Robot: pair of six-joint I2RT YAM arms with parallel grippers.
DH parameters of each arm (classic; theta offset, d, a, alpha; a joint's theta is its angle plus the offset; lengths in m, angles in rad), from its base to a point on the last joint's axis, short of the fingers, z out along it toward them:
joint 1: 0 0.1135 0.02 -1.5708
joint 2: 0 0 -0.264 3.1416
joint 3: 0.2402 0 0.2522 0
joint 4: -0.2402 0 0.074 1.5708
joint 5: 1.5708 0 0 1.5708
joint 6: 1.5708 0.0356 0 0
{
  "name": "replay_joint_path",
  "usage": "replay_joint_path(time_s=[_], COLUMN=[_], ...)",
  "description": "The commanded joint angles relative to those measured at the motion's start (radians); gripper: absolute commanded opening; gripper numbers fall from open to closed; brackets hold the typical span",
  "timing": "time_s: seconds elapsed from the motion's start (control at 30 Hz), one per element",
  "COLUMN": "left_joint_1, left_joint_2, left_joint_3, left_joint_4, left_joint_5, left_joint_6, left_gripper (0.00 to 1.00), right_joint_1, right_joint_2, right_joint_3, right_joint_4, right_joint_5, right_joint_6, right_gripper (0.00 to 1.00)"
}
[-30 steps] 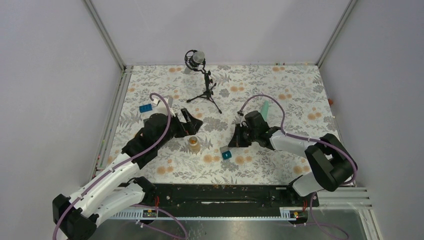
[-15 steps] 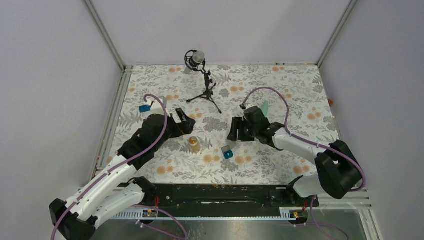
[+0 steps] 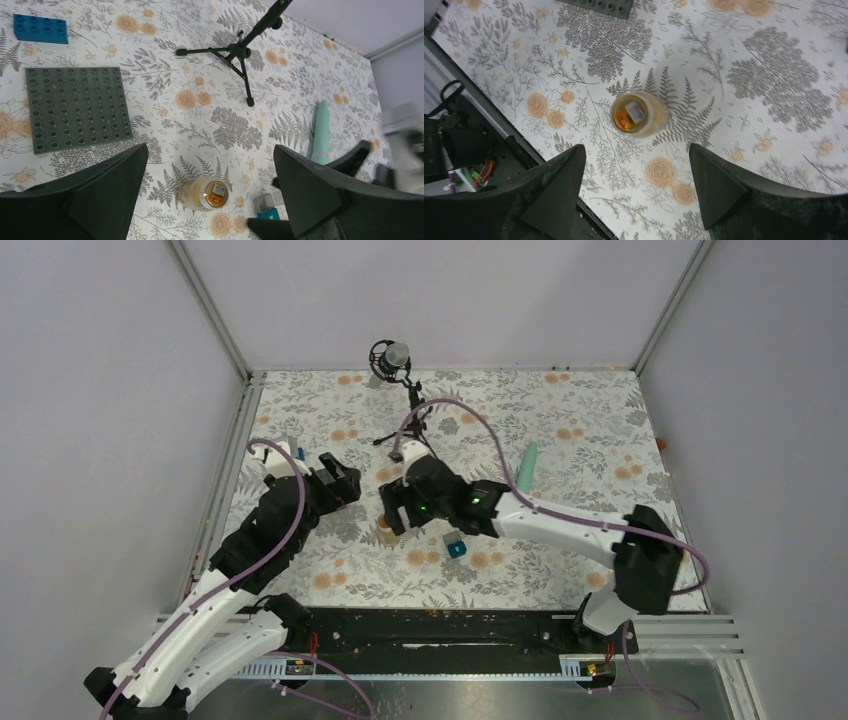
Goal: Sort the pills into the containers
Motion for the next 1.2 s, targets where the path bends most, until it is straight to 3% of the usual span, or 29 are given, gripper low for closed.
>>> replay_joint_path(time_s=[0.0, 0.17, 0.37, 0.67, 0.8, 0.97, 1.17], left_joint_1=[0.004, 0.004, 0.005, 0.004, 0.006, 0.004, 0.005], left_joint_2=[-0.023, -0.031, -0.046, -0.041, -0.037, -0.025, 0.007], left_joint_3=[0.011, 0.002, -0.012, -0.019, -0.021, -0.027, -0.059], left_joint_4=[-0.006, -0.015, -0.016, -0.014, -0.011, 0.007, 0.118], left_joint_5=[-0.076, -0.087, -0.099, -0.092, -0.081, -0.018, 0.192], left_joint_6=[-0.013, -0.017, -0.022, -0.031, -0.027, -0.007, 0.059], left_gripper=[0.99, 0.99, 0.99, 0.99, 0.99, 0.99, 0.99], right_joint_1=[0.076, 0.095, 0.095, 0.096, 0.093, 0.051, -0.064], right_joint_2=[0.166, 0.295, 0.337, 0.362, 0.322, 0.204, 0.006], right_joint_3=[0.155, 0.264, 0.276, 0.294, 0.275, 0.221, 0.107], right_joint_4=[-0.069, -0.146, -0.124, -0.093, -0.090, -0.091, -0.079], right_joint_5=[0.111, 0.234, 0.235, 0.209, 0.227, 0.216, -0.043], right_joint_6=[-0.083, -0.038, -0.034, 0.010, 0.026, 0.043, -0.043], right_gripper=[0.83, 0.84, 0.81, 0.43, 0.30, 0.26, 0.26])
